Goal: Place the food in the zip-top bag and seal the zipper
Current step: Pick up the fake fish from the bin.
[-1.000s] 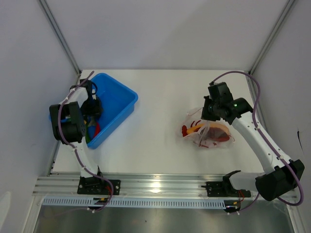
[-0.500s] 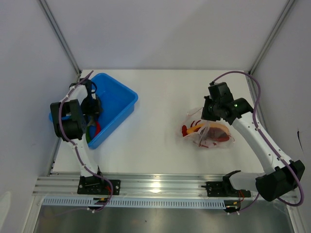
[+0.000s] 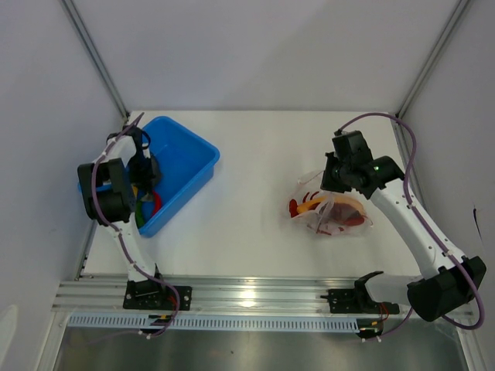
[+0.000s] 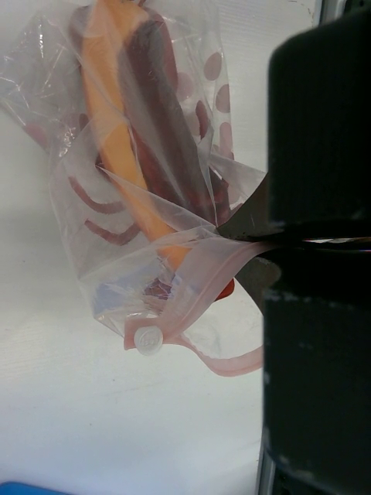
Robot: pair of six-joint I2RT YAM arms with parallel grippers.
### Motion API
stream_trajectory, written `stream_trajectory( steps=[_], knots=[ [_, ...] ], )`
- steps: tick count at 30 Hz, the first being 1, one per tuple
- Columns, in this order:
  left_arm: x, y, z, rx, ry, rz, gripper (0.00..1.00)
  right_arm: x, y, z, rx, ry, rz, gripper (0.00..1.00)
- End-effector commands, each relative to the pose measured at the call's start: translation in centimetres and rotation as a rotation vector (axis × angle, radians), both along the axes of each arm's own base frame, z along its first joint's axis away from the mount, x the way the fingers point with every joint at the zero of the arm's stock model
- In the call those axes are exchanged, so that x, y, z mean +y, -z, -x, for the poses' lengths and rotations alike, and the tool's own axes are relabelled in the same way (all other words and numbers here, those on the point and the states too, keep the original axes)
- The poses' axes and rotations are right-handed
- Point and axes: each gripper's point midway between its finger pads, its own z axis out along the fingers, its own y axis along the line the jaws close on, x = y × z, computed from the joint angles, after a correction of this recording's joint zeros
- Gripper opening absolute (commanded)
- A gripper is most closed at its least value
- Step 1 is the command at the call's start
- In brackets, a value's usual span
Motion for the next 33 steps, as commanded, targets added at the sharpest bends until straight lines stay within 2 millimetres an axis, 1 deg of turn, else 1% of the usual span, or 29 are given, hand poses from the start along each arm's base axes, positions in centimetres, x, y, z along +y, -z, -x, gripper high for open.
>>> stream_trajectory(
  steps=[1, 4, 5, 7, 8, 11, 12, 15, 16, 18, 19, 20, 21, 22, 23, 24, 25, 26, 27, 29, 30, 31, 32, 33],
  knots=[
    [-0.6, -2.8, 0.1, -0.092, -0.038, 0.023, 0.01, 0.1, -3.0, -0.7, -0.089, 0.015, -0.042, 0.00],
    [-1.1, -4.7, 0.1, -0.149, -0.058, 0.037, 0.00, 0.0, -3.0, -0.6, -0.091, 0.016, -0.041, 0.00],
    [-1.4, -6.1, 0.1, -0.194, -0.070, 0.047, 0.00, 0.0, -3.0, -0.5, -0.090, 0.016, -0.038, 0.00],
    [-2.2, -7.8, 0.0, -0.241, -0.068, 0.075, 0.00, -0.1, -3.1, -0.6, -0.094, 0.018, -0.038, 0.00],
    [-2.4, -9.6, -0.2, -0.290, -0.074, 0.074, 0.00, -0.1, -3.2, -0.6, -0.094, 0.018, -0.038, 0.00],
    [-3.3, -12.0, 0.0, -0.347, -0.067, 0.100, 0.01, 0.0, -3.4, -0.6, -0.097, 0.017, -0.041, 0.00],
    [-3.7, -13.2, 0.1, -0.377, -0.063, 0.106, 0.01, 0.0, -3.4, -0.7, -0.098, 0.017, -0.039, 0.00],
    [-5.6, -15.1, 0.5, -0.412, -0.031, 0.145, 0.01, -0.1, -3.5, -0.9, -0.101, 0.023, -0.033, 0.00],
    [-6.8, -15.9, 0.9, -0.431, -0.005, 0.160, 0.01, -0.2, -3.5, -0.9, -0.105, 0.025, -0.027, 0.00],
    [-8.1, -16.4, 1.7, -0.431, 0.019, 0.177, 0.01, -0.5, -3.3, -1.1, -0.104, 0.031, -0.013, 0.00],
    [-9.9, -17.3, 2.3, -0.446, 0.053, 0.206, 0.01, -0.5, -3.3, -1.1, -0.106, 0.029, -0.004, 0.00],
    [-11.0, -17.9, 2.5, -0.463, 0.076, 0.228, 0.00, -0.7, -3.2, -1.2, -0.105, 0.034, 0.002, 0.00],
    [-12.1, -18.1, 3.1, -0.462, 0.101, 0.252, 0.01, -0.8, -3.2, -1.2, -0.110, 0.032, 0.012, 0.00],
    [-14.7, -18.9, 3.8, -0.477, 0.173, 0.280, 0.01, -1.0, -3.2, -1.3, -0.114, 0.035, 0.026, 0.00],
    [-15.8, -19.2, 4.3, -0.479, 0.196, 0.295, 0.00, -1.2, -3.1, -1.4, -0.115, 0.038, 0.038, 0.00],
    [-17.1, -18.9, 4.9, -0.468, 0.219, 0.315, 0.01, -1.4, -3.0, -1.6, -0.119, 0.032, 0.054, 0.00],
    [-19.4, -19.1, 5.6, -0.466, 0.277, 0.351, 0.00, -1.5, -2.9, -1.7, -0.118, 0.032, 0.065, 0.00],
    [-20.9, -19.6, 6.3, -0.472, 0.290, 0.394, 0.01, -1.8, -2.8, -1.8, -0.120, 0.037, 0.081, 0.00],
    [-23.7, -19.9, 7.2, -0.465, 0.356, 0.462, 0.01, -1.9, -2.6, -1.9, -0.117, 0.032, 0.097, 0.00],
    [-26.6, -20.6, 8.4, -0.435, 0.388, 0.534, 0.01, -2.1, -2.6, -2.3, -0.125, 0.036, 0.113, 0.00],
    [-28.1, -20.9, 9.3, -0.410, 0.421, 0.585, 0.01, -2.2, -2.3, -2.4, -0.122, 0.037, 0.122, 0.00],
    [-30.1, -21.7, 10.6, -0.394, 0.482, 0.616, 0.01, -2.2, -2.4, -2.7, -0.130, 0.036, 0.129, 0.00],
    [-31.0, -21.8, 11.4, -0.368, 0.499, 0.628, 0.01, -2.4, -2.4, -2.8, -0.134, 0.038, 0.140, 0.00],
    [-32.5, -21.8, 12.8, -0.331, 0.546, 0.642, 0.01, -2.4, -2.4, -3.0, -0.136, 0.039, 0.148, 0.00]
  ],
)
